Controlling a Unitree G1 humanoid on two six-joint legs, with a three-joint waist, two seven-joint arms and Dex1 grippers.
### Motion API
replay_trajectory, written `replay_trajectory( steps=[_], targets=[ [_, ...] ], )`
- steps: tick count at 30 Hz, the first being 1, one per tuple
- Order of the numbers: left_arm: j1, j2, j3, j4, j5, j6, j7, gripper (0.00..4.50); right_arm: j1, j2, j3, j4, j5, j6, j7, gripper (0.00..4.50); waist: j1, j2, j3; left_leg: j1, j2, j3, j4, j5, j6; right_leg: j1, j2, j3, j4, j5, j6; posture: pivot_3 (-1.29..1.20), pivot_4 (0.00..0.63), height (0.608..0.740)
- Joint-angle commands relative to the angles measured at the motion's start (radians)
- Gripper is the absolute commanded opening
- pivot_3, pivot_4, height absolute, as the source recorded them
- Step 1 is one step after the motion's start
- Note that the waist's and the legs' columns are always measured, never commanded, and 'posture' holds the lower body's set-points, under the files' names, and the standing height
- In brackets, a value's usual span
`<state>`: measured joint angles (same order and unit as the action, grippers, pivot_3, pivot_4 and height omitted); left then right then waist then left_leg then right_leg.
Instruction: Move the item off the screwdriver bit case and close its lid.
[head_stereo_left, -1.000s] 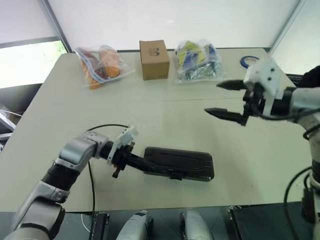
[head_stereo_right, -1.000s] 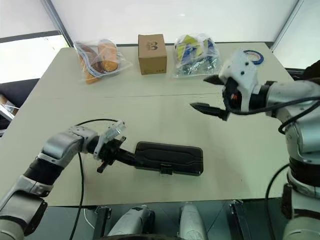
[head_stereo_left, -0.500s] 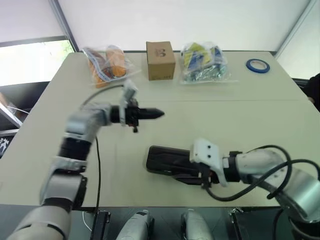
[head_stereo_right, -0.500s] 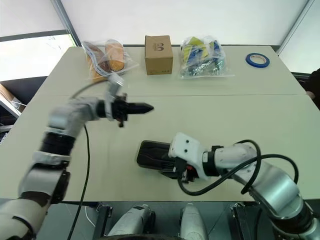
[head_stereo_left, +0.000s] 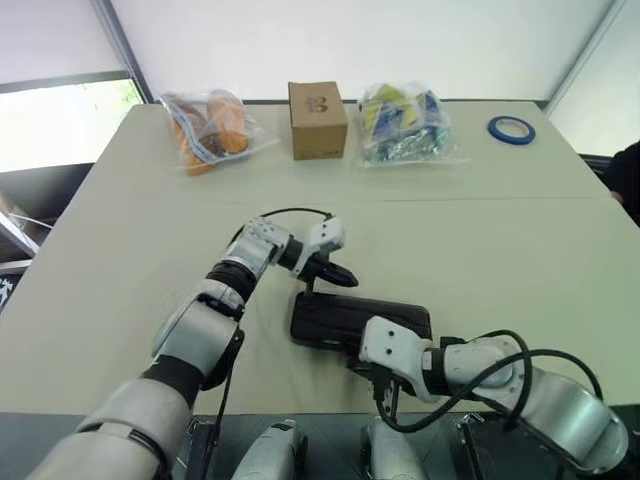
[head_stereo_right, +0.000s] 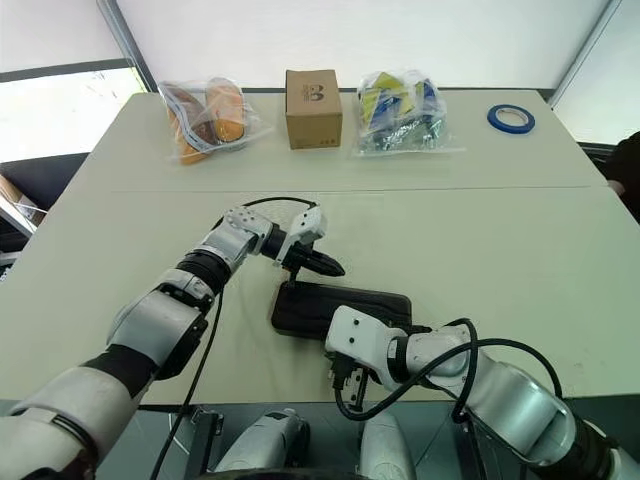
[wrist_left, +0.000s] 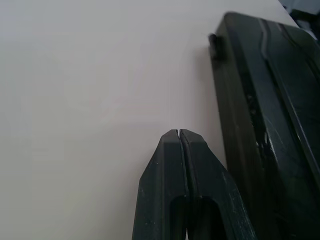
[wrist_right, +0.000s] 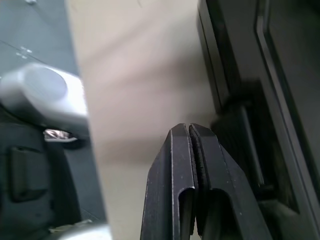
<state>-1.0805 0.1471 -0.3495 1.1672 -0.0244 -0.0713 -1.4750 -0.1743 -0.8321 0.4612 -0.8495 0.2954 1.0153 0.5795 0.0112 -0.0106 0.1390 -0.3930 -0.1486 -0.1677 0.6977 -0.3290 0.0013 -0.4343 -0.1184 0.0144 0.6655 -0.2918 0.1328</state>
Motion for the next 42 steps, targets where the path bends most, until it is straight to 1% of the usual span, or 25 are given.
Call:
replay_trajectory(
  steps=[1, 4, 7, 10, 15, 19, 23, 25, 28, 31, 32, 35, 38, 40, 42],
  targets=[
    [-0.023, -0.004, -0.029, -0.004, 0.036, -0.024, -0.111, 0.00, 0.011, -0.036, 0.034, 0.023, -0.083, -0.065, -0.017, 0.05, 0.001, 0.000, 0.000, 0.000, 0.000, 0.000, 0.000, 0.000, 0.000, 0.000, 0.000, 0.000, 0.000, 0.000, 0.000, 0.00, 0.150, 0.740],
    [-0.002, 0.000, -0.088, -0.030, 0.026, -0.029, -0.139, 0.00, -0.006, -0.017, 0.030, 0.060, -0.132, -0.076, -0.051, 0.05, 0.000, -0.001, 0.000, 0.000, 0.000, 0.000, 0.000, 0.000, 0.000, 0.000, 0.000, -0.001, 0.000, 0.000, 0.000, 0.00, 0.150, 0.740],
    [0.024, -0.003, -0.115, -0.052, 0.017, -0.038, -0.139, 0.00, -0.029, 0.030, 0.020, 0.076, -0.151, -0.049, -0.083, 0.05, -0.004, -0.002, -0.001, 0.001, 0.001, 0.000, 0.000, 0.000, 0.000, 0.001, 0.000, 0.000, 0.000, 0.000, 0.000, 0.00, 0.150, 0.740],
    [0.053, -0.004, -0.142, -0.082, 0.010, -0.050, -0.139, 0.00, -0.041, 0.052, 0.024, 0.070, -0.162, -0.027, -0.093, 0.05, -0.008, -0.003, -0.002, 0.001, 0.001, 0.000, 0.000, 0.000, 0.000, 0.000, 0.001, 0.000, 0.000, 0.000, 0.000, 0.00, 0.150, 0.740],
    [0.118, 0.032, -0.236, -0.204, -0.077, 0.025, -0.139, 0.00, -0.065, 0.038, 0.055, 0.114, -0.219, -0.046, -0.103, 0.05, -0.013, -0.004, -0.003, 0.002, 0.001, -0.001, -0.001, 0.000, 0.000, 0.001, 0.001, 0.000, 0.000, 0.000, 0.000, 0.00, 0.150, 0.740],
    [0.146, 0.042, -0.228, -0.229, -0.073, 0.029, -0.139, 0.00, -0.090, 0.015, 0.083, 0.197, -0.302, -0.125, -0.129, 0.05, -0.024, -0.005, -0.004, 0.003, 0.002, -0.001, -0.002, 0.000, 0.000, 0.001, 0.001, 0.000, 0.001, 0.000, 0.000, 0.00, 0.150, 0.740],
    [0.155, 0.055, -0.231, -0.238, -0.084, 0.055, -0.139, 0.00, -0.112, -0.001, 0.084, 0.253, -0.366, -0.176, -0.147, 0.05, -0.026, -0.007, -0.006, 0.005, 0.002, -0.001, -0.002, 0.000, 0.000, 0.003, 0.002, 0.000, 0.000, 0.000, 0.000, 0.00, 0.150, 0.740],
    [0.154, 0.042, -0.191, -0.219, -0.063, 0.029, -0.135, 0.00, -0.116, 0.003, 0.072, 0.260, -0.369, -0.183, -0.145, 0.05, -0.025, -0.008, -0.006, 0.006, 0.003, -0.001, -0.002, 0.000, 0.000, 0.005, 0.003, 0.000, 0.000, 0.000, 0.000, 0.00, 0.150, 0.740],
    [0.125, 0.010, -0.123, -0.151, -0.034, -0.007, -0.076, 0.00, -0.102, 0.027, 0.031, 0.220, -0.301, -0.149, -0.111, 0.05, -0.022, -0.008, -0.006, 0.007, 0.003, -0.001, -0.001, 0.000, 0.000, 0.006, 0.003, 0.000, 0.000, 0.000, 0.000, 0.00, 0.150, 0.740],
    [0.078, -0.017, -0.056, -0.071, -0.003, -0.059, 0.039, 0.00, -0.073, 0.034, -0.025, 0.142, -0.220, -0.104, -0.067, 0.05, -0.006, -0.008, -0.006, 0.007, 0.002, -0.001, 0.001, 0.000, 0.000, 0.007, 0.002, 0.000, 0.000, 0.000, 0.000, 0.00, 0.150, 0.740],
    [0.055, -0.021, -0.028, -0.042, 0.003, -0.076, 0.094, 0.00, -0.060, 0.037, -0.066, 0.104, -0.176, -0.063, -0.046, 0.05, 0.001, -0.008, -0.006, 0.006, 0.001, -0.001, 0.001, 0.000, 0.000, 0.007, 0.002, 0.000, 0.000, 0.000, 0.000, 0.00, 0.150, 0.740],
    [-0.008, -0.007, 0.056, 0.023, 0.006, -0.123, 0.241, 0.00, 0.007, 0.040, -0.197, -0.028, -0.050, 0.034, 0.010, 0.05, 0.020, -0.008, -0.006, 0.004, 0.000, -0.002, 0.003, 0.000, 0.000, 0.007, 0.001, 0.000, 0.000, 0.000, 0.000, 0.00, 0.150, 0.740],
    [-0.043, 0.028, 0.119, 0.054, -0.001, -0.154, 0.322, 0.00, 0.067, 0.052, -0.320, -0.148, 0.056, 0.118, 0.054, 0.05, 0.025, -0.008, -0.006, 0.002, 0.000, -0.001, 0.002, 0.000, 0.000, 0.003, 0.001, 0.001, 0.000, 0.000, 0.000, 0.00, 0.150, 0.740],
    [-0.053, 0.058, 0.164, 0.058, -0.019, -0.150, 0.324, 0.00, 0.085, 0.066, -0.417, -0.191, 0.155, 0.172, 0.071, 0.05, 0.022, -0.009, -0.006, 0.001, 0.001, -0.001, 0.000, 0.000, 0.000, 0.001, 0.001, 0.001, 0.001, 0.000, 0.000, 0.00, 0.150, 0.740],
    [-0.048, 0.079, 0.193, 0.053, -0.024, -0.146, 0.313, 0.00, 0.086, 0.080, -0.489, -0.198, 0.262, 0.198, 0.059, 0.05, 0.021, -0.008, -0.006, 0.001, 0.001, -0.001, 0.000, 0.000, 0.000, 0.000, 0.001, 0.001, 0.001, 0.000, 0.000, 0.00, 0.150, 0.740]
  ],
)
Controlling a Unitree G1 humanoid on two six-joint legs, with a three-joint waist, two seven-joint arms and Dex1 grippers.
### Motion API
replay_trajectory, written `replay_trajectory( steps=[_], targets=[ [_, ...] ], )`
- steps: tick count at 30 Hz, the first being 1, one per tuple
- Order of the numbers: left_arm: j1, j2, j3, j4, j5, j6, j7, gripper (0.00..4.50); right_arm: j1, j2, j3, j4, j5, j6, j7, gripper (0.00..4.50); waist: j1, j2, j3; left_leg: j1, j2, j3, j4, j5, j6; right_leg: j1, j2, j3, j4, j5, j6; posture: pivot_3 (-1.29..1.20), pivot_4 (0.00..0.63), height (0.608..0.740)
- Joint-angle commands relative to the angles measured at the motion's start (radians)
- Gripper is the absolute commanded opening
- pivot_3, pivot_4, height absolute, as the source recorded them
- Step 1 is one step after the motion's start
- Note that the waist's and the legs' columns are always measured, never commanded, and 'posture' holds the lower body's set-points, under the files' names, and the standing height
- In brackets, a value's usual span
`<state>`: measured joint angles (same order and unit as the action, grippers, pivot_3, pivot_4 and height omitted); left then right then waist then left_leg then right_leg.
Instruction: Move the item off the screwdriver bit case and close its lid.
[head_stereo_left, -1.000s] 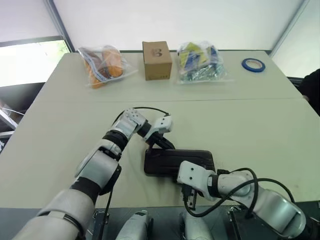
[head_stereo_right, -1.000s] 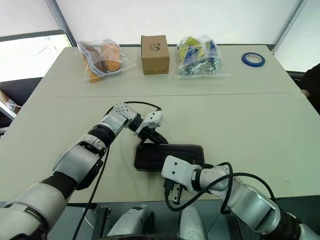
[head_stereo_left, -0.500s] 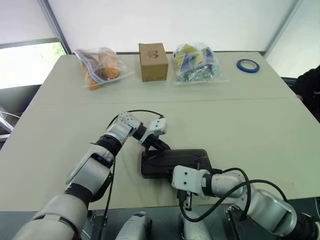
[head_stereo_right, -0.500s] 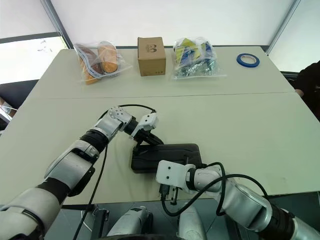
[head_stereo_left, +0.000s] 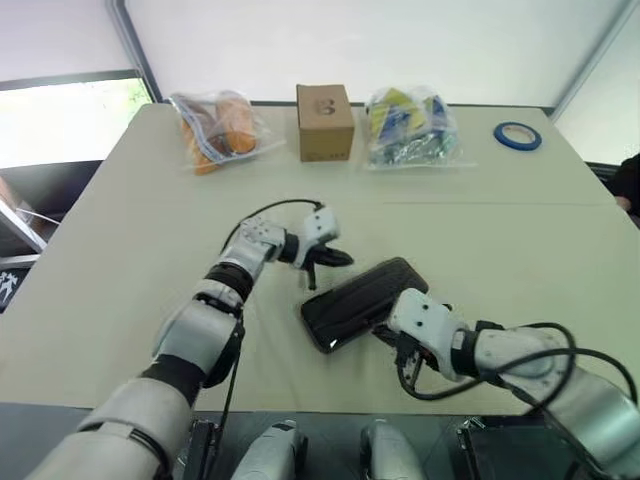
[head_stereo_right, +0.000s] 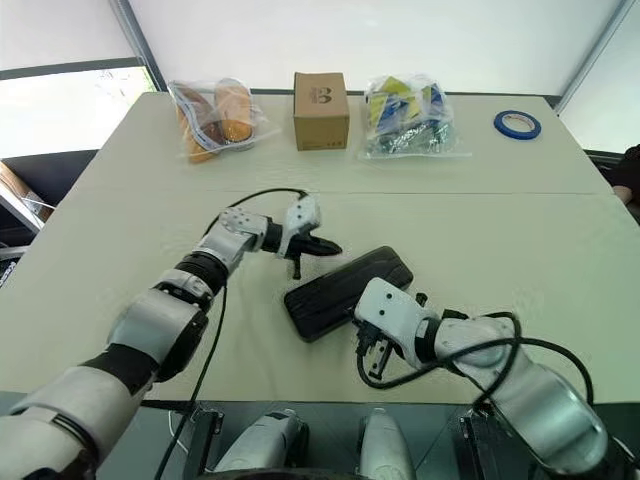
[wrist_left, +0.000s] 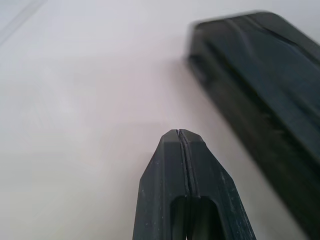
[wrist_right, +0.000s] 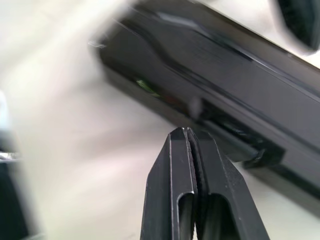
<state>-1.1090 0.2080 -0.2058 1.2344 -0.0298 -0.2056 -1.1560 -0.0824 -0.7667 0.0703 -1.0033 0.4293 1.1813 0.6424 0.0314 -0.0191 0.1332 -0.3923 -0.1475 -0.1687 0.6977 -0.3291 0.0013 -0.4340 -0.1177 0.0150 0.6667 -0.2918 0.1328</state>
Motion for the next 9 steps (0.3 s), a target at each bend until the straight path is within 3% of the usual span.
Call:
replay_trajectory(
  steps=[1, 5, 9],
  targets=[
    [-0.014, 0.027, 0.060, -0.021, -0.020, -0.010, -0.016, 0.00, -0.007, 0.023, -0.132, -0.044, 0.181, 0.043, -0.020, 0.05, 0.001, 0.000, 0.000, 0.000, 0.000, 0.000, 0.000, 0.000, 0.000, 0.001, 0.000, 0.000, 0.000, 0.000, 0.000, 0.00, 0.150, 0.740],
    [0.040, 0.086, 0.119, -0.114, -0.064, 0.043, -0.090, 0.00, 0.004, 0.006, -0.320, -0.044, 0.363, 0.069, -0.041, 0.05, 0.006, 0.000, 0.000, 0.000, -0.001, 0.000, 0.001, 0.000, 0.000, 0.002, 0.000, 0.000, 0.000, 0.000, 0.000, 0.00, 0.150, 0.740],
    [0.176, 0.146, 0.164, -0.372, -0.132, 0.205, -0.116, 0.00, 0.012, 0.004, -0.413, 0.017, 0.326, 0.058, -0.099, 0.05, 0.004, 0.000, 0.000, 0.000, -0.001, 0.000, 0.001, 0.000, 0.000, 0.001, 0.000, 0.000, 0.000, 0.000, 0.000, 0.00, 0.150, 0.740]
  ],
)
